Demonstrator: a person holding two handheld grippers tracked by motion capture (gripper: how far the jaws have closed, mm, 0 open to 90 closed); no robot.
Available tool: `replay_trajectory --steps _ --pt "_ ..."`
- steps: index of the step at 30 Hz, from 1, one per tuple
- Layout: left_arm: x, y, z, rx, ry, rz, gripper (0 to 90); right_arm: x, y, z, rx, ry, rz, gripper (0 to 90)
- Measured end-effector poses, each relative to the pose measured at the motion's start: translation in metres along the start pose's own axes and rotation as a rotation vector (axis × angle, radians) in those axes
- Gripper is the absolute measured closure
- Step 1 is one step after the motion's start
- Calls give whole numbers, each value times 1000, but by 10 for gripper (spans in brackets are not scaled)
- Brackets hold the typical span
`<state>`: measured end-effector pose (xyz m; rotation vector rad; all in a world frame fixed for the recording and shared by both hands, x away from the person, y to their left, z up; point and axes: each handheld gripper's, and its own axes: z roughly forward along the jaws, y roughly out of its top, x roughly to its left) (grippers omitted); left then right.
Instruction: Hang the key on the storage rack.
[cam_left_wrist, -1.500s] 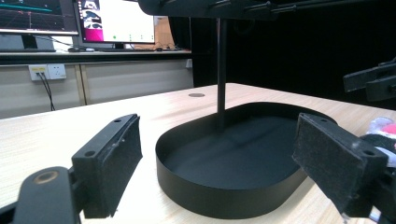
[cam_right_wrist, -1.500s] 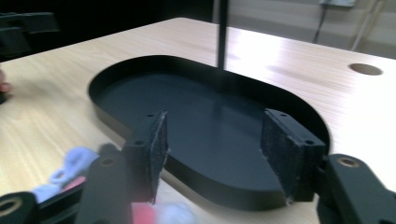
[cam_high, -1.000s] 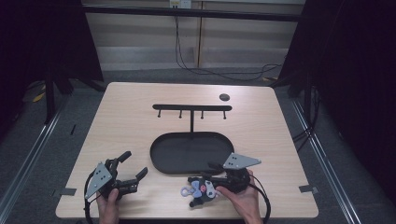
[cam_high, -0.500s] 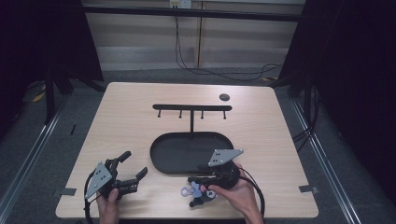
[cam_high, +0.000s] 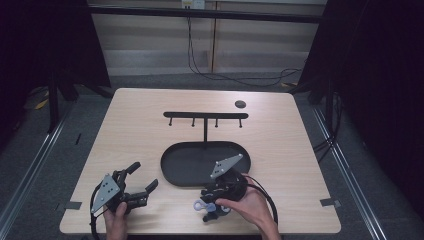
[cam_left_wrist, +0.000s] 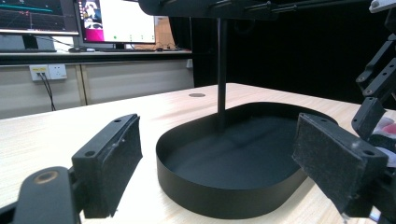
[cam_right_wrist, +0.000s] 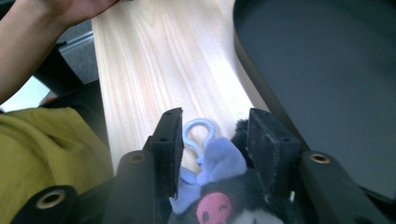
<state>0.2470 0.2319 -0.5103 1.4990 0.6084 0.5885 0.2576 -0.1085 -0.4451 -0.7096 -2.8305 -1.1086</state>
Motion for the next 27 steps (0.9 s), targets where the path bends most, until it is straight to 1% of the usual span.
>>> replay_trajectory --steps 2,4,6,7,8,9,10,11,12,13,14,16,18,19,20,21,23,24,25,27 --pt "0 0 0 0 0 0 152 1 5 2 35 -13 -11 512" --pt "0 0 0 0 0 0 152 1 9 4 58 -17 -25 496" --pt "0 0 0 0 0 0 153 1 12 6 83 -33 -32 453" --pt "0 0 0 0 0 0 153 1 13 6 101 -35 -25 427" --pt "0 0 0 0 0 0 153 0 15 7 122 -25 -16 424" --pt "0 0 0 0 0 0 153 0 16 8 127 -28 -22 437" --pt "0 0 0 0 0 0 153 0 18 9 134 -22 -33 479" --pt "0 0 0 0 0 0 153 0 18 9 134 -22 -33 479" --pt "0 0 0 0 0 0 153 0 19 9 153 -6 -23 500" --pt "0 0 0 0 0 0 153 -1 21 10 175 8 -30 510" --pt "0 0 0 0 0 0 153 -1 23 12 188 13 -38 516" --pt "0 0 0 0 0 0 153 -1 27 15 233 19 -39 559" --pt "0 0 0 0 0 0 153 0 31 16 249 16 -39 601" --pt "0 0 0 0 -1 -1 153 -1 33 17 254 31 -46 613" --pt "0 0 0 0 -1 0 153 -1 35 18 270 38 -41 637" --pt "0 0 0 0 -1 0 153 0 37 20 296 32 -54 653" --pt "0 0 0 0 -1 0 153 0 40 24 332 48 -78 675" --pt "0 0 0 0 -1 0 153 2 44 29 367 52 -98 709" --pt "0 0 0 0 -1 0 153 2 44 29 367 52 -98 709" --pt "0 0 0 0 -1 0 153 4 47 34 403 61 -102 723"
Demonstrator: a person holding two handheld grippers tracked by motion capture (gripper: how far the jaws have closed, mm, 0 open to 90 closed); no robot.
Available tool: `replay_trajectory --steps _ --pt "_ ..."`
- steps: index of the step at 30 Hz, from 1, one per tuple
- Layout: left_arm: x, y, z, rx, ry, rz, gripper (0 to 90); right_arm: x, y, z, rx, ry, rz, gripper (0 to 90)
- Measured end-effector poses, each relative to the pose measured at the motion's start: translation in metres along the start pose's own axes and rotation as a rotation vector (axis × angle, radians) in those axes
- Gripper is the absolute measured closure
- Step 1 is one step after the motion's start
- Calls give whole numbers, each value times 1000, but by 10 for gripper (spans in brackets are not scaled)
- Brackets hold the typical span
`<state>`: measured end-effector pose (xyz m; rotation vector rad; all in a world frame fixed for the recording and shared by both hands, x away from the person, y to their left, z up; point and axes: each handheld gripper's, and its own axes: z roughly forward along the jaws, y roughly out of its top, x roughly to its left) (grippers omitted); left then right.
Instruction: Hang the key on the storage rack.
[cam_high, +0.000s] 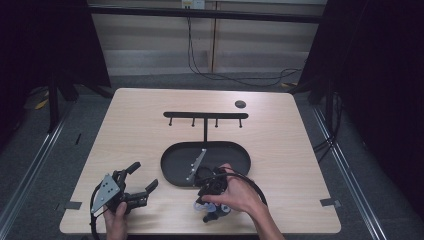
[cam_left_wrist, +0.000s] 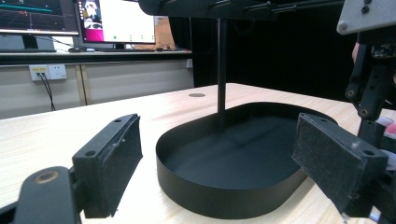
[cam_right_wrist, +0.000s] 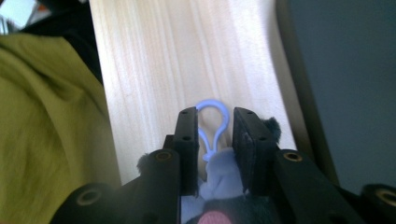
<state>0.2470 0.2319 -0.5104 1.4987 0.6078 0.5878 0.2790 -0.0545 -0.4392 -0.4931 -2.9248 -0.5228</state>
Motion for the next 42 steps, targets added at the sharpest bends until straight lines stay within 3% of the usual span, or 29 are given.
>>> replay_trajectory --steps 3,8,15,17,28,35,42 --pt "0 0 0 0 0 0 153 0 10 6 51 -2 -29 746" --pt "0 0 0 0 0 0 153 -2 17 5 66 15 -43 769" --pt "0 0 1 -4 -2 -9 154 -5 25 16 194 56 -59 740" --pt "0 0 0 1 -8 1 153 -5 29 18 235 50 -84 736" --pt "0 0 0 1 0 -1 153 -12 28 34 305 81 -87 678" --pt "0 0 0 2 -3 -2 153 -10 27 34 312 69 -101 761" --pt "0 0 0 1 -3 -1 153 -10 28 36 325 66 -101 779"
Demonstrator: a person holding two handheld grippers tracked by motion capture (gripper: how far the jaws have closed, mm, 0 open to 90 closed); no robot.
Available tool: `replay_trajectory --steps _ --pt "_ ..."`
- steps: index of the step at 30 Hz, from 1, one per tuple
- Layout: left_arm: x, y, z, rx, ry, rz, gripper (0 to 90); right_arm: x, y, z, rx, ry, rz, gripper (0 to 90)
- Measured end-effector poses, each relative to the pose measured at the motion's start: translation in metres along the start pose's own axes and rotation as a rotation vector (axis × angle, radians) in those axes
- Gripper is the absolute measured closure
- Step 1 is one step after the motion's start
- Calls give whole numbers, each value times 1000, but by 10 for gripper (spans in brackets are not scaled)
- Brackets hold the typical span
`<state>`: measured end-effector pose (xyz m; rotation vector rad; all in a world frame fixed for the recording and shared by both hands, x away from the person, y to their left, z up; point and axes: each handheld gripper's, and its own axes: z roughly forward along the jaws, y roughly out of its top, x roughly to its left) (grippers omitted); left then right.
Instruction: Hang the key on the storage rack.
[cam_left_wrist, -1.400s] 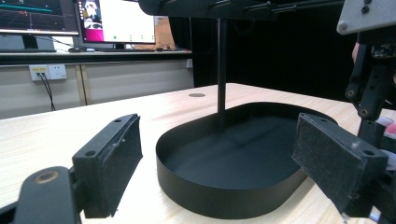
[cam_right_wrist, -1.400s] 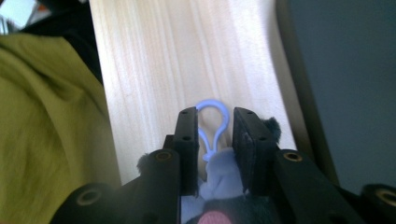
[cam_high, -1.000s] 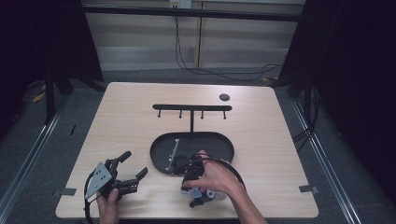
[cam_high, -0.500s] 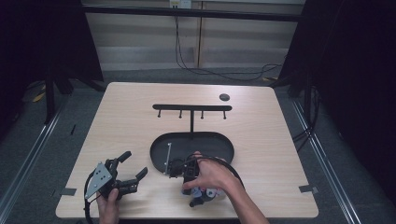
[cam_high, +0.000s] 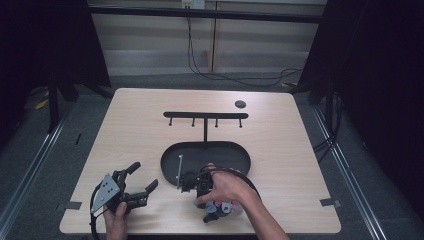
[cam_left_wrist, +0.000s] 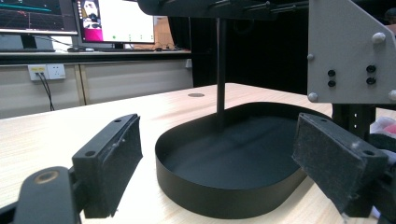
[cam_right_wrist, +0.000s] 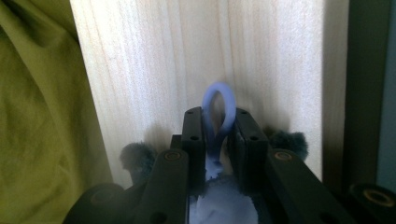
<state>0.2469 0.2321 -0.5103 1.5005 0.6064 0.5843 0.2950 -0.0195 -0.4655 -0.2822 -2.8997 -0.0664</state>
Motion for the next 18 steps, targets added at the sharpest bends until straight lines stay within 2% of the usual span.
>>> replay_trajectory --steps 7,10,11,13,15,18 --pt "0 0 0 0 0 0 152 3 2 2 18 -30 -6 839" --pt "0 0 0 -1 0 -1 152 3 2 4 8 -17 -8 859" --pt "0 0 0 -1 0 -1 152 4 3 3 26 -31 -13 863" --pt "0 0 0 0 -1 2 153 4 4 4 26 -20 -20 865" --pt "0 0 0 3 -2 5 152 4 6 3 44 -29 -25 865" --pt "0 0 0 3 -2 5 153 4 6 3 43 -26 -40 864"
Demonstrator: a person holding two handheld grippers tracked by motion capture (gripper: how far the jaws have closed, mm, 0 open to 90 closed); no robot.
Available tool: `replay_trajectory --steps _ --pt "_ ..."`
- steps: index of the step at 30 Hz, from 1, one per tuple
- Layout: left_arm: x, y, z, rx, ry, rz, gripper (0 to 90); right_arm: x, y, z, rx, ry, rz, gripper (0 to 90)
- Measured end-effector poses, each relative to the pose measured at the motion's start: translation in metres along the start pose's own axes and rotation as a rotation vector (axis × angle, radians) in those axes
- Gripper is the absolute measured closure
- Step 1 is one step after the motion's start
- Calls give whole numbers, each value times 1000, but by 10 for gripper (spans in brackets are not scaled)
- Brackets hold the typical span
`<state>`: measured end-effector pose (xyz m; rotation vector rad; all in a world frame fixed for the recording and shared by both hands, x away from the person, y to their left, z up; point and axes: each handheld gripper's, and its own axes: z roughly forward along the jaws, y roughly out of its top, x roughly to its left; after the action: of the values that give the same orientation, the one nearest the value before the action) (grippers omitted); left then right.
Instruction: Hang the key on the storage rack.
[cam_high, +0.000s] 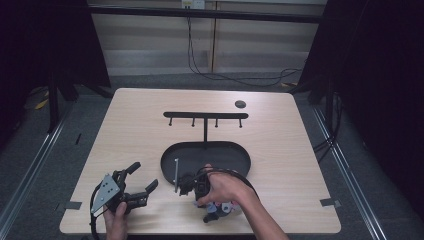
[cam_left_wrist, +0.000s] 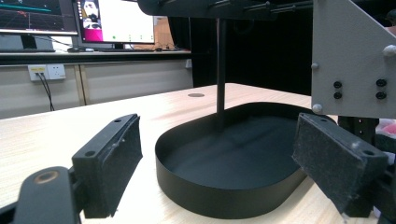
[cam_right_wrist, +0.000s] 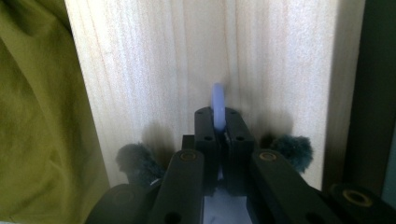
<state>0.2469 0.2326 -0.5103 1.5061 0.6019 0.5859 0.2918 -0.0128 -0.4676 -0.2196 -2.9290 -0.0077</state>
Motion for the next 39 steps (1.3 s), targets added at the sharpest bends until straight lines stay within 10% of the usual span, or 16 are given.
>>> replay_trajectory --steps 39 --pt "0 0 0 1 -3 0 153 -5 -15 -33 -43 26 76 873"
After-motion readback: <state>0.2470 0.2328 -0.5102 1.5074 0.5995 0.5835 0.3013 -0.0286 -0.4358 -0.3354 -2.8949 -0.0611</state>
